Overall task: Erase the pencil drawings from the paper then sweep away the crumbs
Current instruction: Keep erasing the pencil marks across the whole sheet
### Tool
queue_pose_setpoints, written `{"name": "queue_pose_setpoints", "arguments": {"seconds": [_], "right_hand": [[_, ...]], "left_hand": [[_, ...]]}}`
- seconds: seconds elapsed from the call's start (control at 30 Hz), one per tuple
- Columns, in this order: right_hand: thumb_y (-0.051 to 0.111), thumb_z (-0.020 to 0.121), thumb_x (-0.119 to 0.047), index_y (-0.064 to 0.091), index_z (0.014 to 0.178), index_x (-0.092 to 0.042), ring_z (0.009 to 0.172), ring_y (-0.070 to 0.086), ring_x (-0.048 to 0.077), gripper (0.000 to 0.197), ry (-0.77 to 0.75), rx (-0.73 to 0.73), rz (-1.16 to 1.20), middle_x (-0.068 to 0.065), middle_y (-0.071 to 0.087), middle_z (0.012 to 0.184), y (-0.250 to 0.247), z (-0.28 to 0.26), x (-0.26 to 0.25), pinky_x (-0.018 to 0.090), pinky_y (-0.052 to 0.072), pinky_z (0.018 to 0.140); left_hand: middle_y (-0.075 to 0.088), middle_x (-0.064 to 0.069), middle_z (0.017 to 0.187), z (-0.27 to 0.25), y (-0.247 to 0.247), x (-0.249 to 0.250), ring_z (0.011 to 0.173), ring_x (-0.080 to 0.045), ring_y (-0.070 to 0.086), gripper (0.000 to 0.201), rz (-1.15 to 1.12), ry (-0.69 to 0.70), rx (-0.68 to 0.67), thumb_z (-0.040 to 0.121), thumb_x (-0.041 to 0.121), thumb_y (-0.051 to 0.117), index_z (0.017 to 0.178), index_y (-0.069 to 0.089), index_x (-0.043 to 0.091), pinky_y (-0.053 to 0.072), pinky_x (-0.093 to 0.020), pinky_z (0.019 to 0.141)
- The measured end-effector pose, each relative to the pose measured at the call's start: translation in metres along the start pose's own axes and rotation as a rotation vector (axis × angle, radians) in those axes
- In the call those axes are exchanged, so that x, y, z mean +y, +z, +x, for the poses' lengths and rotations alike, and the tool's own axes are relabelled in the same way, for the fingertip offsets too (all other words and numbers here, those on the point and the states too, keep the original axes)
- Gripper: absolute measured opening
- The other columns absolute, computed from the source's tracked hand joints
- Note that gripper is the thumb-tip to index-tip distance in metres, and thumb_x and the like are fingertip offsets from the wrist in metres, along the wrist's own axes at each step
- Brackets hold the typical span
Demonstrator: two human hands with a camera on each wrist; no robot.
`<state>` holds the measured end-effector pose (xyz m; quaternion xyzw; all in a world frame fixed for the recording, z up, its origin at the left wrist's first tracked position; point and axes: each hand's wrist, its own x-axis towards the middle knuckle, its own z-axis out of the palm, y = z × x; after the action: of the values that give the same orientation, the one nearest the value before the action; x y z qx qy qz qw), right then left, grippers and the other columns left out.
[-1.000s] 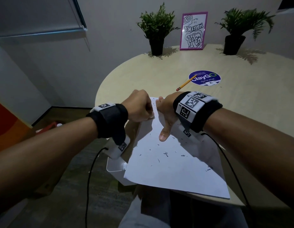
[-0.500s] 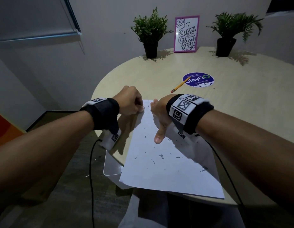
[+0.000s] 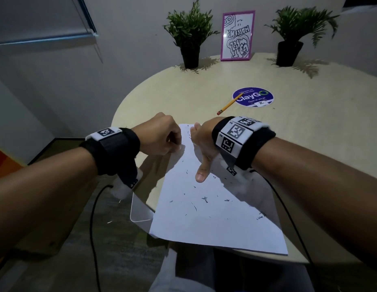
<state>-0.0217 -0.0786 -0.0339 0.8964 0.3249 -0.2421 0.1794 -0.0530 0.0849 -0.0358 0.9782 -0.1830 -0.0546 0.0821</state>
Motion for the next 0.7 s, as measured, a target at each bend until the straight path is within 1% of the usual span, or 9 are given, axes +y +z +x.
{"name": "queue_pose_setpoints", "arguments": {"seconds": [0.07,0.13,0.27,0.33,0.4,0.47,0.57,0.63,0.7], "right_hand": [[0.053,0.001,-0.099,0.033,0.145,-0.007,0.122,0.059,0.038,0.172,0.001,0.047,0.024,0.013,0.046,0.151,0.003,0.002,0.003,0.046,0.051,0.092],[0.052,0.000,-0.100,0.031,0.148,-0.006,0.128,0.055,0.037,0.177,0.000,0.015,0.023,0.013,0.041,0.155,0.002,-0.004,0.003,0.051,0.049,0.098],[0.075,0.048,-0.082,-0.006,0.157,-0.005,0.152,0.018,0.029,0.156,0.012,0.000,0.020,0.006,-0.002,0.168,0.005,-0.023,0.008,0.052,0.029,0.119],[0.080,0.054,-0.075,-0.011,0.158,-0.015,0.154,0.014,0.022,0.151,-0.001,-0.031,0.070,-0.004,-0.008,0.168,0.008,-0.030,0.014,0.048,0.026,0.120],[0.081,0.046,-0.080,0.014,0.153,-0.023,0.143,0.037,0.022,0.139,-0.034,-0.008,0.112,-0.005,0.022,0.164,0.006,-0.033,0.019,0.047,0.038,0.113],[0.078,0.049,-0.082,0.029,0.148,-0.020,0.126,0.054,0.021,0.127,-0.080,0.120,0.151,-0.001,0.052,0.144,-0.003,-0.035,0.025,0.044,0.045,0.105],[0.083,0.069,-0.057,0.044,0.148,-0.012,0.114,0.065,0.013,0.099,-0.178,0.354,0.394,0.002,0.064,0.135,-0.029,-0.044,0.030,0.037,0.053,0.100],[0.084,0.077,-0.036,0.066,0.127,-0.010,0.087,0.074,0.009,0.059,-0.266,0.454,0.598,0.002,0.077,0.106,-0.043,-0.048,0.029,0.032,0.060,0.085],[0.083,0.081,-0.023,0.075,0.099,-0.007,0.070,0.075,0.011,0.026,-0.306,0.545,0.678,0.004,0.078,0.083,-0.049,-0.049,0.023,0.031,0.063,0.074]], "left_hand": [[0.068,0.011,0.071,-0.008,-0.002,0.001,0.062,0.010,0.055,0.004,0.002,0.015,-0.047,0.086,0.021,0.077,0.084,0.076,0.017,0.036,-0.005,0.055],[0.069,0.013,0.071,-0.015,-0.006,-0.002,0.063,0.011,0.056,0.004,-0.044,-0.005,-0.027,0.085,0.020,0.076,0.084,0.076,0.017,0.037,-0.005,0.056],[0.072,0.009,0.077,-0.024,-0.014,-0.011,0.062,0.011,0.057,0.004,-0.156,-0.044,0.142,0.087,0.016,0.074,0.090,0.074,0.014,0.038,-0.004,0.058],[0.073,0.007,0.079,-0.027,-0.019,-0.012,0.058,0.009,0.057,0.007,-0.208,-0.077,0.187,0.087,0.015,0.075,0.093,0.072,0.016,0.039,-0.006,0.058],[0.073,0.010,0.076,-0.026,-0.022,-0.013,0.058,0.006,0.059,0.006,-0.263,-0.090,0.253,0.085,0.020,0.079,0.088,0.074,0.019,0.042,-0.011,0.060],[0.071,0.012,0.071,-0.024,-0.024,-0.012,0.057,0.003,0.059,0.009,-0.334,-0.093,0.343,0.080,0.025,0.083,0.081,0.076,0.020,0.043,-0.012,0.059],[0.072,0.008,0.068,-0.020,-0.026,-0.003,0.056,0.001,0.060,0.014,-0.468,-0.133,0.439,0.076,0.029,0.086,0.078,0.076,0.019,0.044,-0.012,0.055],[0.073,0.004,0.070,-0.016,-0.025,0.005,0.058,-0.004,0.062,0.017,-0.572,-0.174,0.481,0.076,0.029,0.087,0.078,0.074,0.018,0.045,-0.014,0.053],[0.070,0.000,0.069,-0.012,-0.025,0.012,0.056,-0.006,0.060,0.019,-0.667,-0.211,0.531,0.077,0.025,0.086,0.079,0.070,0.014,0.044,-0.016,0.051]]}}
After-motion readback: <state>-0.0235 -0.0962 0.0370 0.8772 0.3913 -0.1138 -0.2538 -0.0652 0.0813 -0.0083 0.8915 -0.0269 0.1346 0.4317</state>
